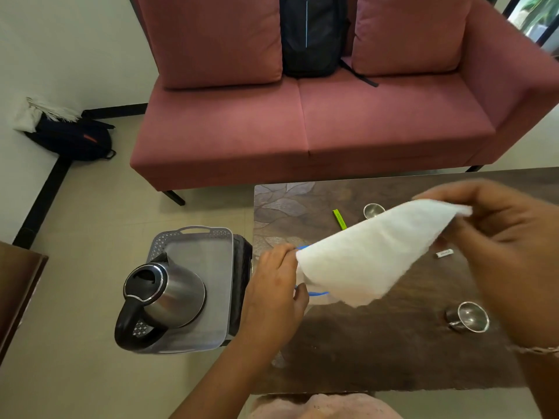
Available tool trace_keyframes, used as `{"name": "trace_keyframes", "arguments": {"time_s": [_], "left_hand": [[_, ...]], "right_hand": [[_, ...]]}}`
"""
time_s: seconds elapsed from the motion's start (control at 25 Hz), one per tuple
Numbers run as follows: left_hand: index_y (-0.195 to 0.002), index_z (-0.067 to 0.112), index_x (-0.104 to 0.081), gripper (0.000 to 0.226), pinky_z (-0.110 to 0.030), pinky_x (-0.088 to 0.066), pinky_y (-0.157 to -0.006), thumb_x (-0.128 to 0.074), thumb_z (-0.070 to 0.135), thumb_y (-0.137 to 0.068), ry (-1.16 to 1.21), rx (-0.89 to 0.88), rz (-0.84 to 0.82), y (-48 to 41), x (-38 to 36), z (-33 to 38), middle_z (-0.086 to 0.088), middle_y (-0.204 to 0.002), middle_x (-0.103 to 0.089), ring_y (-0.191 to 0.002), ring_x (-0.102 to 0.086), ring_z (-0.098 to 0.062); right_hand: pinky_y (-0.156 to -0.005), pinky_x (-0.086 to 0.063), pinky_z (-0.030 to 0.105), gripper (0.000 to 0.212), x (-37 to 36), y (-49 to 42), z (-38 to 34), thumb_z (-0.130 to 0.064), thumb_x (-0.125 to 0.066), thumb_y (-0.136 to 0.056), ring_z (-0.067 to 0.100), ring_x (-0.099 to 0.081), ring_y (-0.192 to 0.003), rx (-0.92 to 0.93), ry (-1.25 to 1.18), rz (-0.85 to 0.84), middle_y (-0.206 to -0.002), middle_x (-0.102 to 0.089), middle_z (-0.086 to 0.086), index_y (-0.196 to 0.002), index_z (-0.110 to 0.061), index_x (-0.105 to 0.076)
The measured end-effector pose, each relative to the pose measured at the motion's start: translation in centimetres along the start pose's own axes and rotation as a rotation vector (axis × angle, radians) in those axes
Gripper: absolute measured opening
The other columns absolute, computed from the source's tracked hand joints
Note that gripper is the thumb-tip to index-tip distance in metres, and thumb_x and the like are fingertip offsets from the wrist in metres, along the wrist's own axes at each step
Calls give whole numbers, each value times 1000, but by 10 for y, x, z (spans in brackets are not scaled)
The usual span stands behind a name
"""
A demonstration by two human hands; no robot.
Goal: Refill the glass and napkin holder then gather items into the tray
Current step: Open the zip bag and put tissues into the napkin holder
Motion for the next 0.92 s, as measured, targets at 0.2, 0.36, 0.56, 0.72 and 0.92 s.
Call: {"name": "trace_keyframes", "arguments": {"time_s": [0.2,0.36,0.56,0.72,0.92], "left_hand": [[-111,17,-56,44,-19,-42,-82,-56,17,-67,35,17,-24,0,4,-5,-2,-113,-60,-100,-39,-7],[-111,14,-60,46,-12,-30,-88,-60,36,-70,83,6,-75,1,10,-8,3,-114,-57,-104,-39,-5],[-102,14,-64,34,-14,-39,-80,-64,23,-69,90,-10,-35,2,17,-10,0,-104,-63,-99,-44,-6],[-84,13,-67,13,-17,-40,-74,-58,10,-75,129,-2,37,-4,23,-10,1,-85,-66,-84,-50,-6],[-86,25,-60,21,-14,-41,-72,-53,7,-77,231,13,-44,-9,24,-10,14,-85,-60,-83,-52,-6]], "right_hand": [[-57,-47,8,11,37,-28,-1,-31,-56,-76,-1,-60,-65,19,125,60,-72,-64,-24,-78,-41,-55],[-66,-53,37,10,57,-33,15,-57,-54,-76,16,-58,-68,4,407,111,-72,-59,-12,-73,-48,-49],[-66,-53,48,11,51,-28,43,-37,-47,-85,27,-61,-76,33,500,70,-87,-62,3,-84,-40,-58],[-63,-41,16,23,23,-20,62,-7,-50,-81,21,-55,-68,61,623,-54,-85,-61,3,-86,-13,-71],[-74,-44,11,41,-19,3,114,-50,-58,-73,11,-58,-90,-57,404,-538,-101,-56,-10,-101,-22,-67]]}}
Point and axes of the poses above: each hand's wrist, its own y-axis away from the middle knuckle, its own x-axis out of the back of the hand, z = x × y, the point moved 6 cm from there along -y, towards the middle knuckle
